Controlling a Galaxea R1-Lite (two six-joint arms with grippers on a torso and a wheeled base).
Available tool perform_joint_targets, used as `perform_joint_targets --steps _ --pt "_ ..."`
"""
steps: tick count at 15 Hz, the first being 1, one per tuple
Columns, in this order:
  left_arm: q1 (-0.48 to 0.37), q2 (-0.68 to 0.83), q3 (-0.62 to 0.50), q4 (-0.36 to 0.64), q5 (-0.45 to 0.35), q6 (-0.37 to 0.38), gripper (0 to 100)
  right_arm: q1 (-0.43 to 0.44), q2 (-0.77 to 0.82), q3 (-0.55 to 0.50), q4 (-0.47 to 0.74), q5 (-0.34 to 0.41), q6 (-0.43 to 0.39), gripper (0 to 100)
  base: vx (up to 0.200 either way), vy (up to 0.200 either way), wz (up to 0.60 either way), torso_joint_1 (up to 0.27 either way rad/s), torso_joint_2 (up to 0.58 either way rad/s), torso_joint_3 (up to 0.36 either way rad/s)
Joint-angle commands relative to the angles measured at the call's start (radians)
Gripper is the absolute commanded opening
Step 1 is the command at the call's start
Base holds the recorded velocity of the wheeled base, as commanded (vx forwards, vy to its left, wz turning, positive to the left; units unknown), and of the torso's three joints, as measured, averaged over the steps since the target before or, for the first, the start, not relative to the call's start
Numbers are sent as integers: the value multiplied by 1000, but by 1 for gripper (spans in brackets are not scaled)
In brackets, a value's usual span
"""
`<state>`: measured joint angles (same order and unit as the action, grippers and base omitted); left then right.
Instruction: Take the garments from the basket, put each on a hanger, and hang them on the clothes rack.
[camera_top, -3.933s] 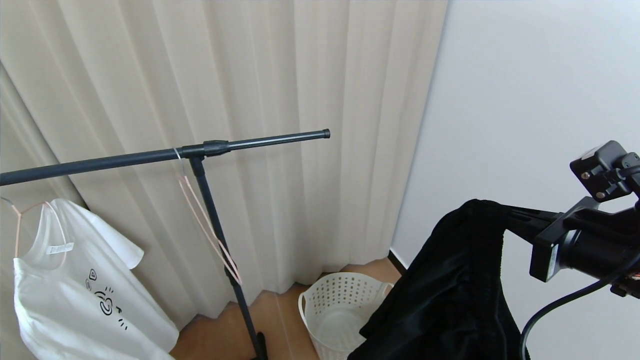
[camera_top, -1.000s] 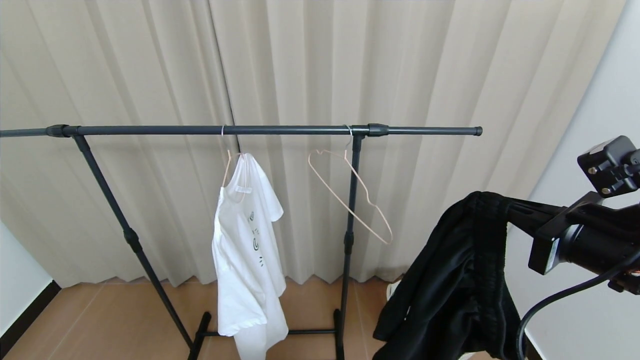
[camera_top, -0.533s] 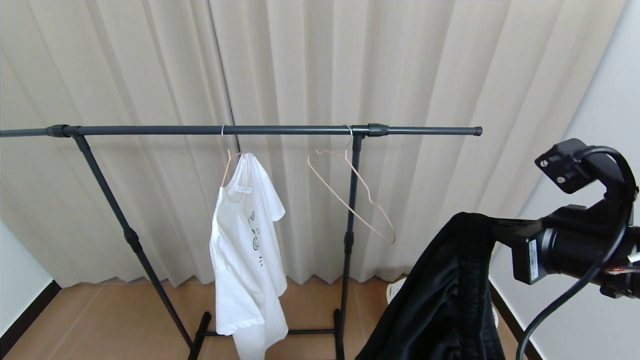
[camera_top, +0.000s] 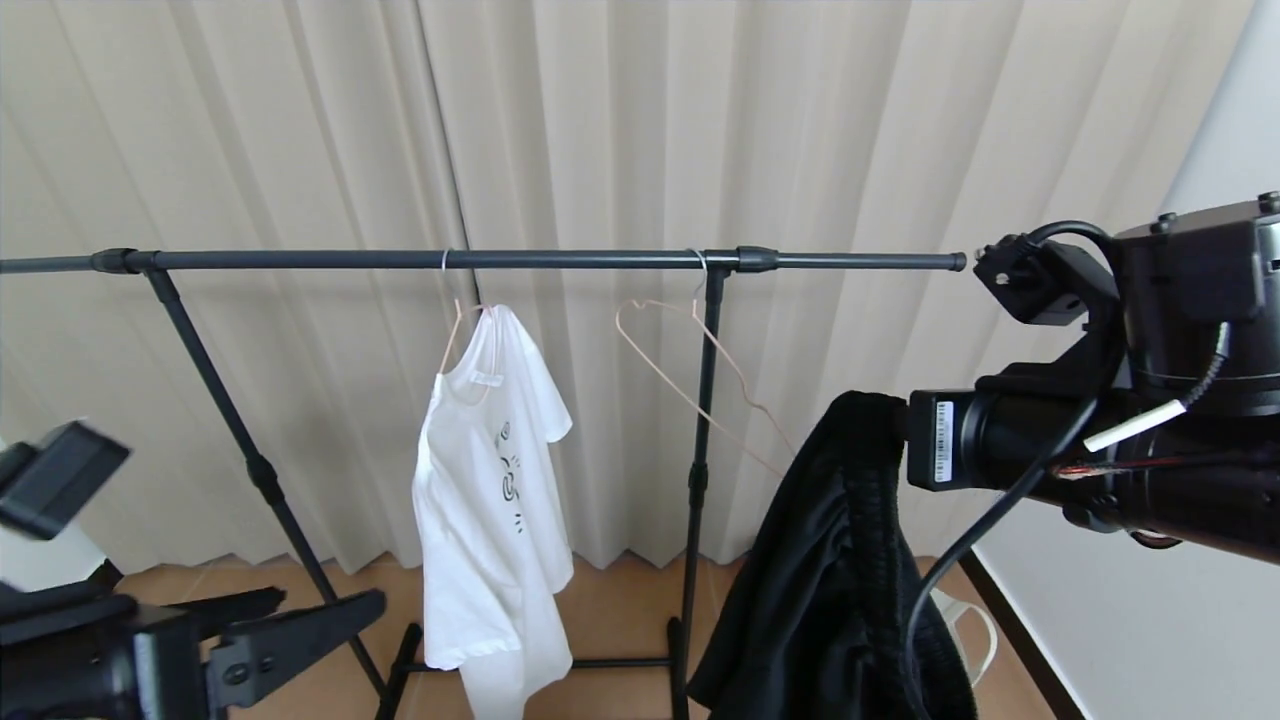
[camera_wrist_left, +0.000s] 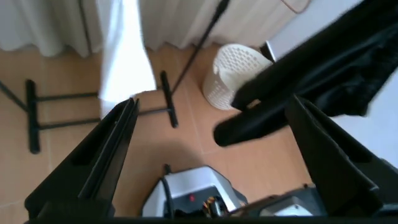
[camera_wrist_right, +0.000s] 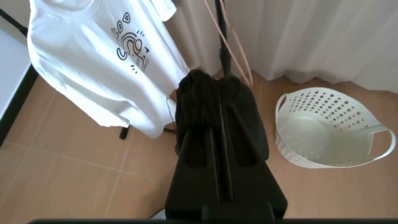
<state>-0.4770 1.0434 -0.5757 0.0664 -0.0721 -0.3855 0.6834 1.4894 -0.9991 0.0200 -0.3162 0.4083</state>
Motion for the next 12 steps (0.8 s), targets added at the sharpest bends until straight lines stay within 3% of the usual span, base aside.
perform_joint_targets --steps 1,7,12 --pt "-150 287 -127 -2 22 -49 100 22 85 -59 -5 -35 50 0 0 0 0 0 0 0" --pt "-390 627 -362 -3 26 -127 100 53 207 -182 -8 -104 231 0 0 0 0 0 0 0" --pt "-448 860 -555 -7 103 -154 100 107 215 -194 -11 -132 264 0 0 0 0 0 0 0"
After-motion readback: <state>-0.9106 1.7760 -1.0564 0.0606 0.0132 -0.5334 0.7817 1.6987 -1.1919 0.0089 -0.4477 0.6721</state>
